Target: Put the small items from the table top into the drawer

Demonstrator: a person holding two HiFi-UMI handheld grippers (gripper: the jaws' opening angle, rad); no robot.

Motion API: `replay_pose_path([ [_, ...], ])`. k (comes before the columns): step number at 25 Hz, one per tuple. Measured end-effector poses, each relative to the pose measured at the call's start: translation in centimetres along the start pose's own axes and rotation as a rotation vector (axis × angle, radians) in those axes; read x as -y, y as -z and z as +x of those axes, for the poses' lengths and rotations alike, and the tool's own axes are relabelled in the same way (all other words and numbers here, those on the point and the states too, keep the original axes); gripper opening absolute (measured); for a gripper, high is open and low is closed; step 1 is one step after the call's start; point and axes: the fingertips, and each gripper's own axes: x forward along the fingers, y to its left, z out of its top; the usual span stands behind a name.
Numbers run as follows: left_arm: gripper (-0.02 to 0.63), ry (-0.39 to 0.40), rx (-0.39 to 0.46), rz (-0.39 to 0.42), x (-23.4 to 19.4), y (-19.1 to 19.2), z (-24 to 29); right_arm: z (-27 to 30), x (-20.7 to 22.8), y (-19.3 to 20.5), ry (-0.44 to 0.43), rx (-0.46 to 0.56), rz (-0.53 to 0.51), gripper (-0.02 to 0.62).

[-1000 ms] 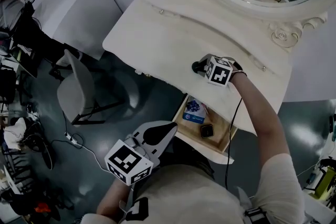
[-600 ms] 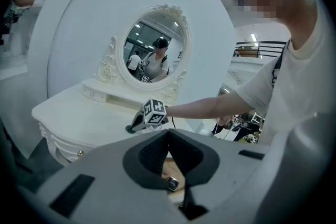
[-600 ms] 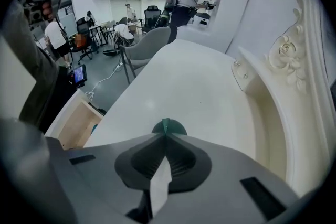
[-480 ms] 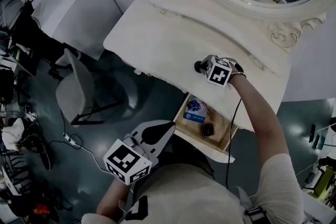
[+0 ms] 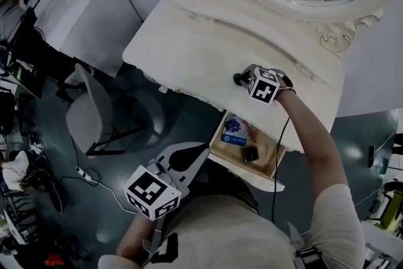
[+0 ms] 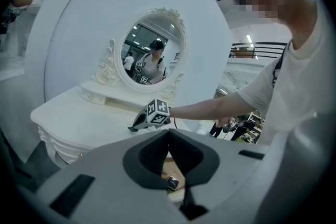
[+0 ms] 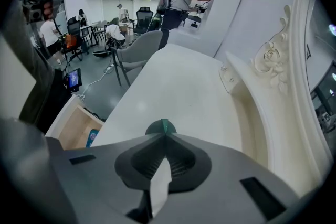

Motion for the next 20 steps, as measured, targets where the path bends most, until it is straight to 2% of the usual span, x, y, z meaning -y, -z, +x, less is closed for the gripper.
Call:
replay_pose_path([
  [20,0.057,0.064,0.063,0.041,-2.0,0.0,-6.2,-4.4,-2.9,-1.8,0.125,-0.049,0.052,0.028],
])
